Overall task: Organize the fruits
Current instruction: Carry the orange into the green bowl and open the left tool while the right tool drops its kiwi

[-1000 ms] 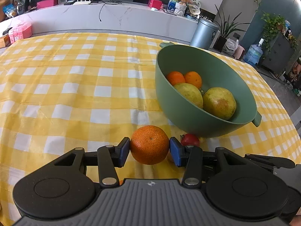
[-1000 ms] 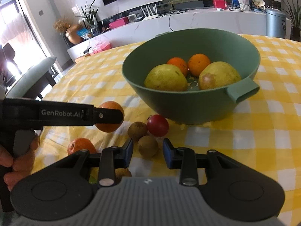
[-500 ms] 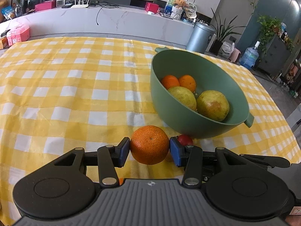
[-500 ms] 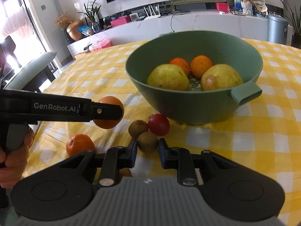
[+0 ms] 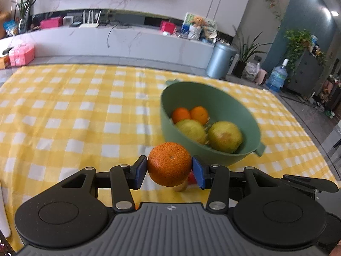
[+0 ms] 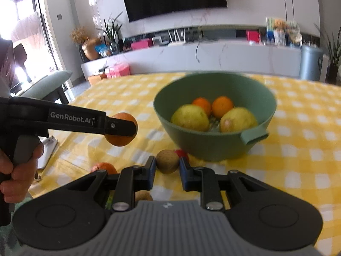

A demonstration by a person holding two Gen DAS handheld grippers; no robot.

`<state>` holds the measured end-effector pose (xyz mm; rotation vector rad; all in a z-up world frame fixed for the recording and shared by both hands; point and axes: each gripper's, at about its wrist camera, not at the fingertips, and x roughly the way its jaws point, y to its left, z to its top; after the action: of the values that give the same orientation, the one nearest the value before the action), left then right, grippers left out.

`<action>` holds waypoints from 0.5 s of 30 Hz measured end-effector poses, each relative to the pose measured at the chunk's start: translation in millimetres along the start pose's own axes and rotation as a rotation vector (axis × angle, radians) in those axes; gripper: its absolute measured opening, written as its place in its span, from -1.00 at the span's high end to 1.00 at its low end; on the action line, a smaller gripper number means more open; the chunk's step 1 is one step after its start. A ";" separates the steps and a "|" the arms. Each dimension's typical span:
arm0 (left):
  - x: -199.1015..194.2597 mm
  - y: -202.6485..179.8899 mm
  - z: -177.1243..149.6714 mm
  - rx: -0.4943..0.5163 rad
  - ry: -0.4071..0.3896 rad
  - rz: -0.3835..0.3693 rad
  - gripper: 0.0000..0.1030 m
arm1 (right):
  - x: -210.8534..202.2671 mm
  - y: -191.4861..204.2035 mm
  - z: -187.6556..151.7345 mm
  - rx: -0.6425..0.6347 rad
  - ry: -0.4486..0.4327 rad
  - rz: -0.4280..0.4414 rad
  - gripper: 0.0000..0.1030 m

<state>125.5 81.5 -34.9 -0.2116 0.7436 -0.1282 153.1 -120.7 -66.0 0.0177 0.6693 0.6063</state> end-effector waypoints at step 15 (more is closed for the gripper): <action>16.8 -40.4 34.0 0.072 0.021 -0.096 -0.01 | -17.3 -24.9 39.7 -0.064 -0.087 -0.088 0.61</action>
<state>159.3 44.0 -12.1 -0.1779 0.7485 -0.2481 178.7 -143.6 -29.7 -0.0442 0.5628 0.5392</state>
